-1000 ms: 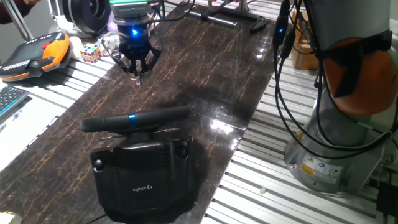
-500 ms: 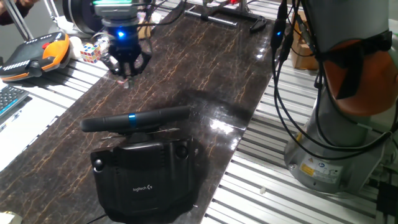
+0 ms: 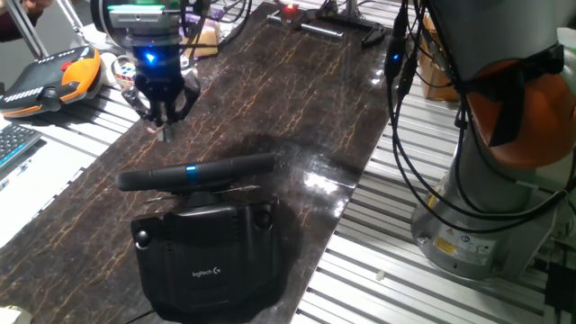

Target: Rotate the steering wheel 90 degrees clockwise

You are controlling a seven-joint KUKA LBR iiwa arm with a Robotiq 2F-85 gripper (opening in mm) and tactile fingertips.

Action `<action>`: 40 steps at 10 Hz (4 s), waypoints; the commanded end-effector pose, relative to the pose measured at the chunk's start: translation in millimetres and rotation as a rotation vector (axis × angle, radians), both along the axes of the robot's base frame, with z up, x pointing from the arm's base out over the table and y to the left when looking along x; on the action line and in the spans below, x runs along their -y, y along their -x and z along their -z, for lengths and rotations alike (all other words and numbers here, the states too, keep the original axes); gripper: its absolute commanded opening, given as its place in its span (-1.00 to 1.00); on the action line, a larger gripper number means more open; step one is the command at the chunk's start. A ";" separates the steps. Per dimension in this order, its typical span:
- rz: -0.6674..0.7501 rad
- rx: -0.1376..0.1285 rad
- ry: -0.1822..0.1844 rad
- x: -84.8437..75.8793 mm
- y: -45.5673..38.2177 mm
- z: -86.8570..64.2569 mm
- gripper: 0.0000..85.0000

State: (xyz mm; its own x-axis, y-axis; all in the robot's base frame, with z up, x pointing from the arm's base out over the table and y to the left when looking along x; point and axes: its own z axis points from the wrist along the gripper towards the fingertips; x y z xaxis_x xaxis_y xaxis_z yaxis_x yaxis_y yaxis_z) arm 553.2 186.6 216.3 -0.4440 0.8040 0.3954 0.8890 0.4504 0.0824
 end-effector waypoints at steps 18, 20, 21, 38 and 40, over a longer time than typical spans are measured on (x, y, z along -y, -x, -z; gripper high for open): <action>-0.135 -0.011 0.022 -43.0 -2.0 -7.7 -0.98; -0.182 -0.008 0.065 -43.0 -2.0 -7.7 -0.98; -0.189 -0.010 0.067 -43.0 -2.0 -7.7 -0.98; -0.017 0.009 -0.113 -69.9 -4.3 -17.2 0.44; -0.017 -0.003 -0.138 -76.0 -5.1 -16.9 0.41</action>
